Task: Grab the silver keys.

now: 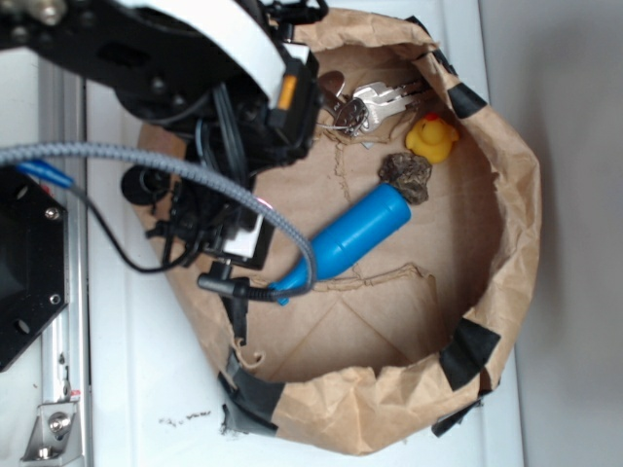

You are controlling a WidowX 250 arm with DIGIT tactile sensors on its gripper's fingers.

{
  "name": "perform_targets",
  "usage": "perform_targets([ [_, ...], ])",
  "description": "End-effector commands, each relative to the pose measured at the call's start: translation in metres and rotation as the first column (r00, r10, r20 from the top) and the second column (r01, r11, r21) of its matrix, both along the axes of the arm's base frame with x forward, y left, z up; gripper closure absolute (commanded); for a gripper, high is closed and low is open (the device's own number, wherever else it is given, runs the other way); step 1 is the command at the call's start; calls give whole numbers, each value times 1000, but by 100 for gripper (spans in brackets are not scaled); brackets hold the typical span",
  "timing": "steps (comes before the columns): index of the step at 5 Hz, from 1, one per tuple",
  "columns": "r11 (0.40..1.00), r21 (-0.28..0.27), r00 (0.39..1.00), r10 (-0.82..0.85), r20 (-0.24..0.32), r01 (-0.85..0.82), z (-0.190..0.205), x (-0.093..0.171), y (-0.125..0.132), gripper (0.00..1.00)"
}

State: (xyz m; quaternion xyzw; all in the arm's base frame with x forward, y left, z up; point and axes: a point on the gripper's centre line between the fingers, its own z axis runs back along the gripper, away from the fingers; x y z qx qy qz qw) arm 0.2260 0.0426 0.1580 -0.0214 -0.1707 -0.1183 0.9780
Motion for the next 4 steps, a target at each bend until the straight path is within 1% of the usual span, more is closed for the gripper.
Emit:
perform_targets([
  [1, 1000, 17, 999, 22, 34, -22, 11, 3, 5, 0],
  [2, 1000, 17, 999, 22, 34, -22, 11, 3, 5, 0],
  [3, 995, 93, 999, 18, 41, -22, -27, 23, 4, 0],
  [4, 990, 143, 999, 7, 48, -14, -49, 32, 8, 0],
])
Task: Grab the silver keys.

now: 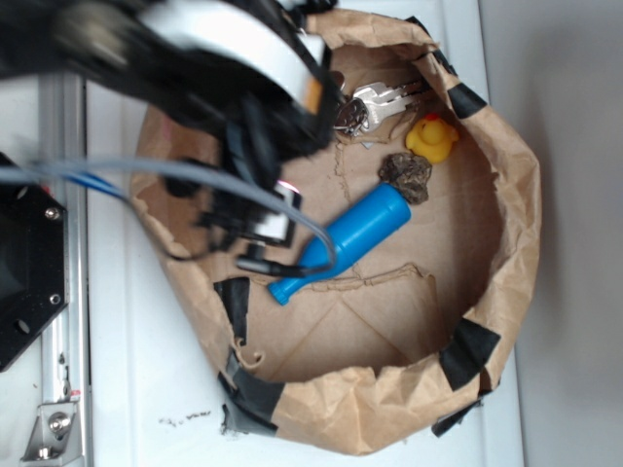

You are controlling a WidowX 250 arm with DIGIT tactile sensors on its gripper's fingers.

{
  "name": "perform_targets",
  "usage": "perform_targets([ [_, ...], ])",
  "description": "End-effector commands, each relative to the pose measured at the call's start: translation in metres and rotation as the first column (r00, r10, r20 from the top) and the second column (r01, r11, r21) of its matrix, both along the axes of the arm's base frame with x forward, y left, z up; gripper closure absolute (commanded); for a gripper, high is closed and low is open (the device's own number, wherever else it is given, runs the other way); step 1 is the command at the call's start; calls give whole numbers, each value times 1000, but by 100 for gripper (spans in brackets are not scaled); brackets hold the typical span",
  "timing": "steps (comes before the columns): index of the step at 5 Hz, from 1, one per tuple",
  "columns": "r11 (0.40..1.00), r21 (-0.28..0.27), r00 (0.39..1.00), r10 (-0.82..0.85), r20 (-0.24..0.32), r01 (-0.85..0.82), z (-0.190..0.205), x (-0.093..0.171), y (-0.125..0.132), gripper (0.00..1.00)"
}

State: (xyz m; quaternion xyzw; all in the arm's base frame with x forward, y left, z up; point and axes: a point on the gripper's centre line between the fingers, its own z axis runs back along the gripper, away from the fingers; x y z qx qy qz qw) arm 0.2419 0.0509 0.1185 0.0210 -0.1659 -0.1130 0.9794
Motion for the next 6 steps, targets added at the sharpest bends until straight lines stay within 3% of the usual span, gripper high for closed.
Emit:
perform_targets([
  [1, 994, 110, 999, -2, 45, -3, -31, 24, 4, 0],
  [3, 985, 171, 999, -14, 43, 7, -46, 24, 15, 0],
  [6, 978, 210, 1000, -14, 25, 9, -59, 23, 22, 0],
])
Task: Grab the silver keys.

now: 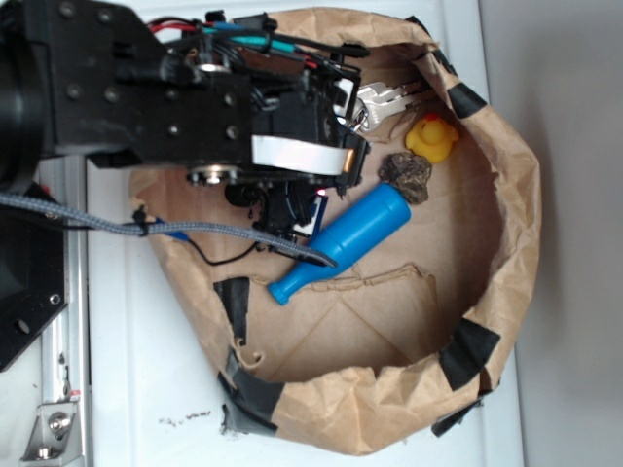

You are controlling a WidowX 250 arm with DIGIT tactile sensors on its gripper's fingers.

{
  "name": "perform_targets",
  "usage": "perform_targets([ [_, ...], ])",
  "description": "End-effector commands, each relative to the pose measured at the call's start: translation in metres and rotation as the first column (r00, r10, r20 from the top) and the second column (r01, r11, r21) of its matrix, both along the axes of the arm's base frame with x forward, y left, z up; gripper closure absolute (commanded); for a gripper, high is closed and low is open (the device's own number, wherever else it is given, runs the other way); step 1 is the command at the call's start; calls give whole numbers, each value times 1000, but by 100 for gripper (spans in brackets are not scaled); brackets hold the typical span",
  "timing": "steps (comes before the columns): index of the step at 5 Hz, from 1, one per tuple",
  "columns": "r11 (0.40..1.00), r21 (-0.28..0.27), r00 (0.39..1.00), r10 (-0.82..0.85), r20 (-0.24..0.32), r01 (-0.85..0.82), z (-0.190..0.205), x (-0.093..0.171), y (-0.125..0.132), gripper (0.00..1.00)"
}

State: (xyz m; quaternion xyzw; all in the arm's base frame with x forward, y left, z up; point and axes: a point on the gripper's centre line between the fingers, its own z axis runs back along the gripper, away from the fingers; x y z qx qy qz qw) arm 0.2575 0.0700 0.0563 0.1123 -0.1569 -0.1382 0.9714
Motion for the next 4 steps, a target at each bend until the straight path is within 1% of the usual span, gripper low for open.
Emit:
perform_targets([
  [1, 998, 68, 998, -15, 65, 10, -6, 16, 12, 0],
  [2, 995, 104, 998, 1, 56, -6, -18, 22, 24, 0],
  [3, 995, 97, 999, -3, 45, -1, -17, 20, 24, 0],
  [4, 997, 74, 999, -5, 54, 1, -14, 16, 23, 100],
])
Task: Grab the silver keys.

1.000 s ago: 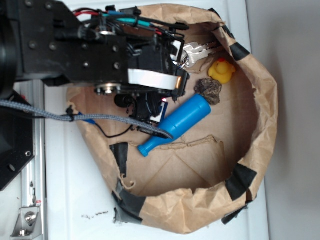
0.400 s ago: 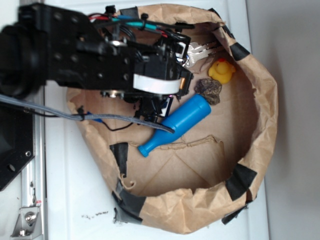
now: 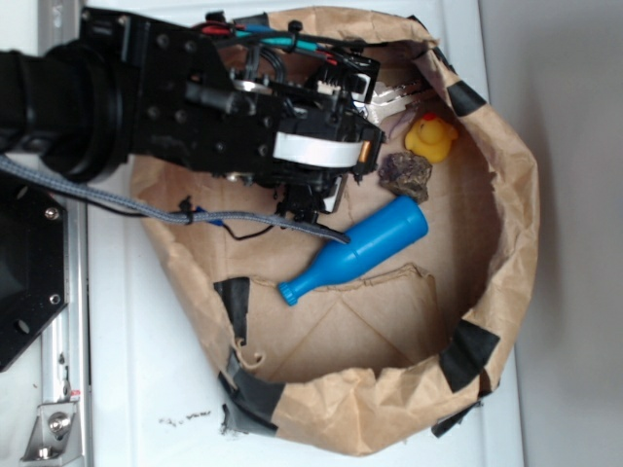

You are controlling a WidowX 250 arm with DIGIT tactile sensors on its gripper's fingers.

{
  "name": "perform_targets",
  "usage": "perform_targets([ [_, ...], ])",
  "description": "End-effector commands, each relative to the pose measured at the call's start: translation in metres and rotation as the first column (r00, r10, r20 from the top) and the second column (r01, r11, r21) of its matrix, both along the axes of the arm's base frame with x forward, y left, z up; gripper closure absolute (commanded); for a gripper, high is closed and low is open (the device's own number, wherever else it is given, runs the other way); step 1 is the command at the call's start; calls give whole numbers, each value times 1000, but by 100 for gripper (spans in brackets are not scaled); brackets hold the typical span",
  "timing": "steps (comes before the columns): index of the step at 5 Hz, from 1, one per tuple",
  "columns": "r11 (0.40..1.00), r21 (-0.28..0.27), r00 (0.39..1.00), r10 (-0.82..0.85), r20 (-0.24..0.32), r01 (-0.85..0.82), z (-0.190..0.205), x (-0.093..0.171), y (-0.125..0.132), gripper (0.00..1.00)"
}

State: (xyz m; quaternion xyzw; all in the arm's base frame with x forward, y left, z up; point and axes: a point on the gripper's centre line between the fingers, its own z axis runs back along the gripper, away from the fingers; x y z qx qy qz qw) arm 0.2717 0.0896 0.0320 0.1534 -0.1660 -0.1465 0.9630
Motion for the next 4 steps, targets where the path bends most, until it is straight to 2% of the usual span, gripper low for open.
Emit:
perform_targets([
  [1, 1000, 0, 1000, -6, 28, 6, 11, -1, 2, 100],
  [4, 1000, -1, 1000, -4, 21, 4, 16, 0, -1, 100],
])
